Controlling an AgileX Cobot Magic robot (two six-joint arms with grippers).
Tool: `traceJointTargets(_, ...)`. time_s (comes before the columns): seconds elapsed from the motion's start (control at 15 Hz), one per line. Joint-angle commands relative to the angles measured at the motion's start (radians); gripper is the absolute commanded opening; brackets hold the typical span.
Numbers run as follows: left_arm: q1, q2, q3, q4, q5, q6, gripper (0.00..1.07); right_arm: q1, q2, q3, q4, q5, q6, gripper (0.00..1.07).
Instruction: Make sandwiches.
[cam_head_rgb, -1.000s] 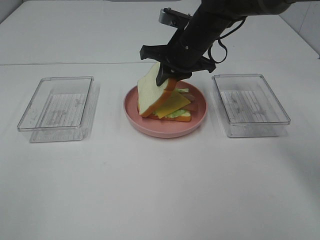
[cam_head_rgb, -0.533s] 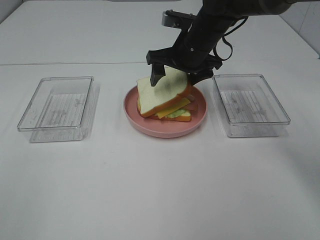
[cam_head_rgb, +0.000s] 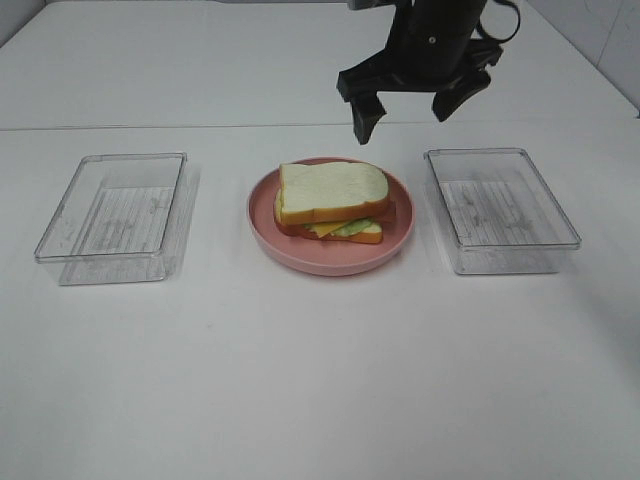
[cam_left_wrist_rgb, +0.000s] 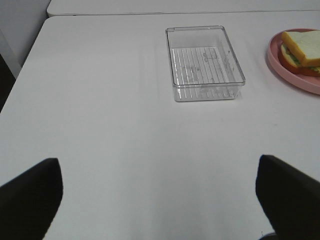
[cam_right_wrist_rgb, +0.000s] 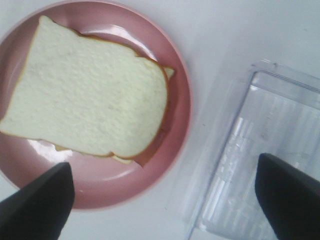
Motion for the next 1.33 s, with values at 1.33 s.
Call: traceJointTargets(1.33, 0.003, -0.004, 0.002, -0.001, -0.004, -0.002, 0.98, -0.003, -0.941, 0.822, -0.071, 0.237, 0.028, 0.95)
